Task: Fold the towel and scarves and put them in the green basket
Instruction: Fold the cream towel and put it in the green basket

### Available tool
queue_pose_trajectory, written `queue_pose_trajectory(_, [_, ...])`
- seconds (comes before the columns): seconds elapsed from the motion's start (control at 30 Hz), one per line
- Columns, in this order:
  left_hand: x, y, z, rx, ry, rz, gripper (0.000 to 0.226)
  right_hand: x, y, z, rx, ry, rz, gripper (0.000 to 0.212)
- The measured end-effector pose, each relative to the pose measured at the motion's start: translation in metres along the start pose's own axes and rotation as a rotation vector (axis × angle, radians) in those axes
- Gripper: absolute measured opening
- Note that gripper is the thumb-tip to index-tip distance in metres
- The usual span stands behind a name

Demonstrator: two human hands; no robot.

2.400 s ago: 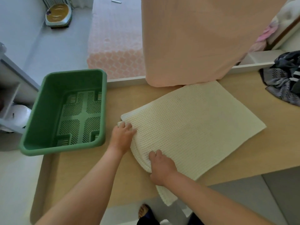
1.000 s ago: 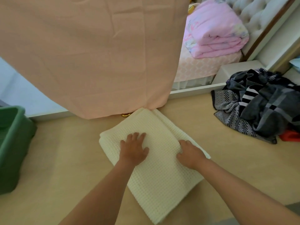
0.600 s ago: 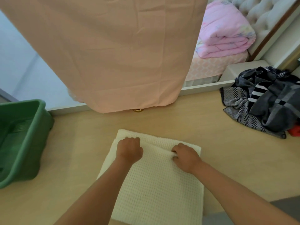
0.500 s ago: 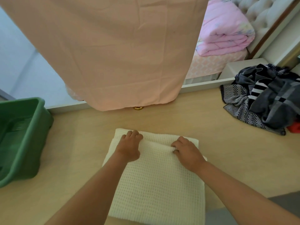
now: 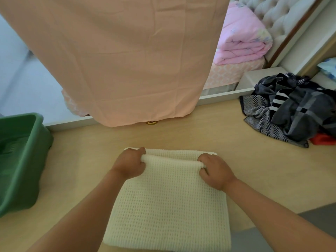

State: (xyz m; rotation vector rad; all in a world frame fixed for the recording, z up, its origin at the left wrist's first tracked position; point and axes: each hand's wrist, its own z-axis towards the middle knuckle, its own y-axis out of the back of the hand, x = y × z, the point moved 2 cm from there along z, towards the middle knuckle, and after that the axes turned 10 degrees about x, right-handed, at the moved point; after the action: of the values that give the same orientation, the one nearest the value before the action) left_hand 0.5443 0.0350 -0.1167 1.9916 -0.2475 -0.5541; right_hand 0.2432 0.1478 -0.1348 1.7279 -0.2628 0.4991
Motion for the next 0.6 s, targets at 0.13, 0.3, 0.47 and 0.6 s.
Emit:
queue_pose_trajectory(0.13, [0.017, 0.02, -0.002, -0.433, -0.096, 0.029, 0.034, 0.007, 0.022, 0.011, -0.222, 0.032, -0.078, 0.024])
queue_pose_trajectory(0.3, [0.02, 0.005, 0.036, -0.378, 0.234, 0.213, 0.058, 0.001, 0.018, 0.059, -0.15, -0.15, -0.385, 0.04])
queue_pose_trajectory(0.47, [-0.014, -0.047, 0.035, -0.136, 0.043, 0.167, 0.058, 0.008, -0.01, 0.073, 0.084, -0.247, -0.447, 0.065])
queue_pose_trajectory(0.6, [-0.024, -0.084, 0.017, -0.006, 0.027, 0.124, 0.065, 0.022, -0.047, 0.057, 0.176, -0.334, -0.118, 0.064])
